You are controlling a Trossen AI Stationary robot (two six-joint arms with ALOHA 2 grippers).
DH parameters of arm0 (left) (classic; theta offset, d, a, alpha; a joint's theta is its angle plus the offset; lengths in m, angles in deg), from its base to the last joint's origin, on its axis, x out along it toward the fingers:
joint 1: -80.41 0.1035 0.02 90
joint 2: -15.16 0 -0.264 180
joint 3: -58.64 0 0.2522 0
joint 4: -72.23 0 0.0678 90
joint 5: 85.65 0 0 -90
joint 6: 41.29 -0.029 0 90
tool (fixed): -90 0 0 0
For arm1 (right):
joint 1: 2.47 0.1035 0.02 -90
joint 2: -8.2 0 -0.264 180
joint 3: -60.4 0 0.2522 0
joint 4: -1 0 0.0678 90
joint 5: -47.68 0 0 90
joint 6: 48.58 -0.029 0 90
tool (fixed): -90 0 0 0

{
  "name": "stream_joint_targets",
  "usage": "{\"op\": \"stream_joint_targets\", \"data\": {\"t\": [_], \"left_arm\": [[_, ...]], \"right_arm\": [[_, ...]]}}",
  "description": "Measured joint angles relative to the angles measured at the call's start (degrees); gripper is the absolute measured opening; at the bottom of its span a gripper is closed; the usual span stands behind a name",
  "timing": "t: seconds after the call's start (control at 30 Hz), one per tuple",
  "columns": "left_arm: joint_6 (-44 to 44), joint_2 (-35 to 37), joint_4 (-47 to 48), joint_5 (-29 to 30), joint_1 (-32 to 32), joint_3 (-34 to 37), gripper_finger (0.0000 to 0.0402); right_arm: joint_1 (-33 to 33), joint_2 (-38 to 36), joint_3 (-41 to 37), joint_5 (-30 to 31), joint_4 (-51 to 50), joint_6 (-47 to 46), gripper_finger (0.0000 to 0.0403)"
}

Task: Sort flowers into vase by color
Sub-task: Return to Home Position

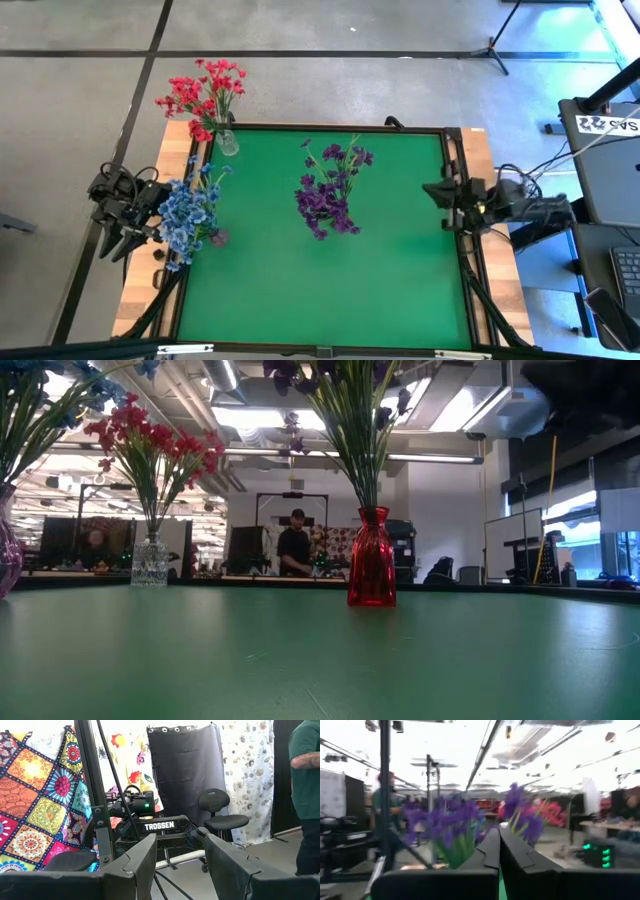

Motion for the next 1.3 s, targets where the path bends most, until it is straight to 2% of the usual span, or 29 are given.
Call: {"op": "stream_joint_targets", "data": {"t": [0.2, 0.37, 0.47, 0.77, 1.3], "left_arm": [[0.0, 0.0, 0.0, 0.0, 0.0, 0.0, 0.0161], [0.0, 0.0, 0.0, 0.0, 0.0, 0.0, 0.0161], [0.0, 0.0, 0.0, 0.0, 0.0, -0.1, 0.0161], [0.0, 0.0, 0.0, 0.0, 0.0, -0.1, 0.0161], [0.0, 0.0, 0.0, 0.0, 0.0, -0.1, 0.0161]], "right_arm": [[-6.3, 0.1, -6.9, -6.7, -2.9, -5.0, 0.0003], [-9.7, 0.1, -6.9, -12.2, -13.0, -6.3, 0.0003], [-9.9, 0.0, -6.9, -14.1, -12.5, -4.6, 0.0003], [-9.8, 0.1, -7.0, -12.0, -12.9, -4.7, 0.0003], [-9.8, 0.1, -7.1, -11.9, -12.9, -4.7, 0.0003]]}}
